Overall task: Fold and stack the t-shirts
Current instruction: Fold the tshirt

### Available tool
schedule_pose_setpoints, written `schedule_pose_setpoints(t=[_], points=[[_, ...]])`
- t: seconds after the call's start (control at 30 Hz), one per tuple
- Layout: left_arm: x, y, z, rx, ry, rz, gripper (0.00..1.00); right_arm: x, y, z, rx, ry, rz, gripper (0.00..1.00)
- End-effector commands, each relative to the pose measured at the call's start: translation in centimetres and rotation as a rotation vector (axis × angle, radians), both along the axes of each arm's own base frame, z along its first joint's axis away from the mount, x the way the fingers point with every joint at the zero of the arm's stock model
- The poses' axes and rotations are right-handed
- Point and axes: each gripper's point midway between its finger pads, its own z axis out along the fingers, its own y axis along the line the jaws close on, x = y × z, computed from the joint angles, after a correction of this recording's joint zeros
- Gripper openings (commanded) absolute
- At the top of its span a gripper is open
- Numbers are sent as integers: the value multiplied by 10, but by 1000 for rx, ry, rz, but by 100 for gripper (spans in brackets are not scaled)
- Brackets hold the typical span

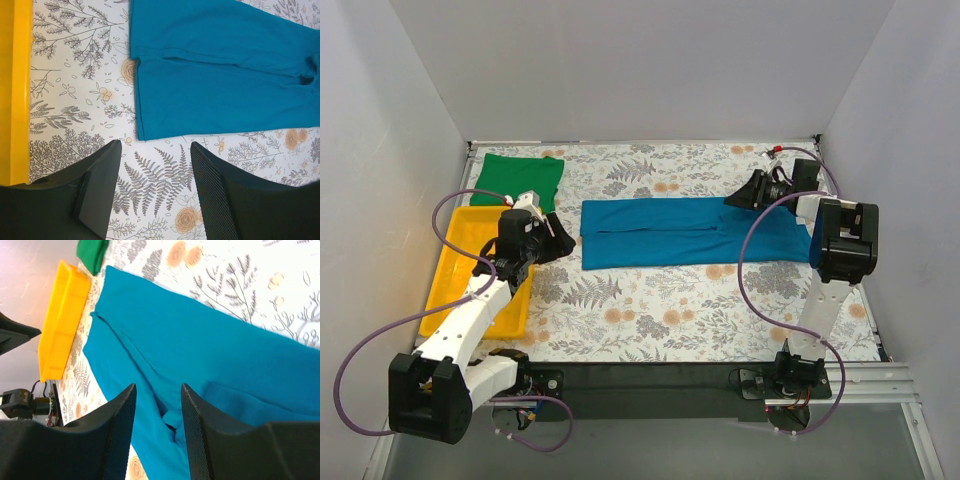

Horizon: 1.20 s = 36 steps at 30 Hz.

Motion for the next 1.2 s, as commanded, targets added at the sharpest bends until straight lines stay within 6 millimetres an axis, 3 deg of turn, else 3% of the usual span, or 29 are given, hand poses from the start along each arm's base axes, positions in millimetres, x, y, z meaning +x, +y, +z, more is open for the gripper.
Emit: schedule_pose_setpoints(t=[0.0,0.07,0.2,0.37,0.47,0.63,0.7,0.8,0.83,0.9,0.97,1.0,1.07,1.1,1.17], points=[[0,3,1,14,-13,11,56,8,4,56,44,-189,52,48],[0,3,2,12,-18,6,56,4,6,69,48,-237,81,48],[0,0,4,7,-25,-9,61,-17,10,76,39,-346,164,48],[0,-3,-1,-14,-4,-14,68,-52,9,59,-15,-301,137,48],[-1,-8,-4,-36,11,-28,68,-60,4,46,-120,-323,132,48],[-3,-15,-7,-62,36,-57,68,-99,11,11,-293,-271,182,48],[-5,-17,-6,-69,35,-67,68,-112,16,10,-374,-347,238,48],[-6,-14,5,-56,-4,-65,68,-138,45,15,-472,-482,415,49],[-6,-10,14,-45,-33,-51,68,-157,65,11,-503,-504,519,50],[-6,-2,23,-13,-70,-27,68,-174,85,16,-580,-662,657,51],[-5,14,35,45,-121,40,68,-197,118,17,-672,-861,839,55],[-6,19,38,65,-135,53,68,-220,143,15,-666,-948,947,58],[-8,37,50,119,-175,129,69,-222,161,11,-764,-1096,1037,68],[-9,41,53,130,-185,143,69,-234,186,16,-766,-1174,1101,69],[-13,49,64,142,-226,182,69,-220,204,0,-908,-1180,1117,70]])
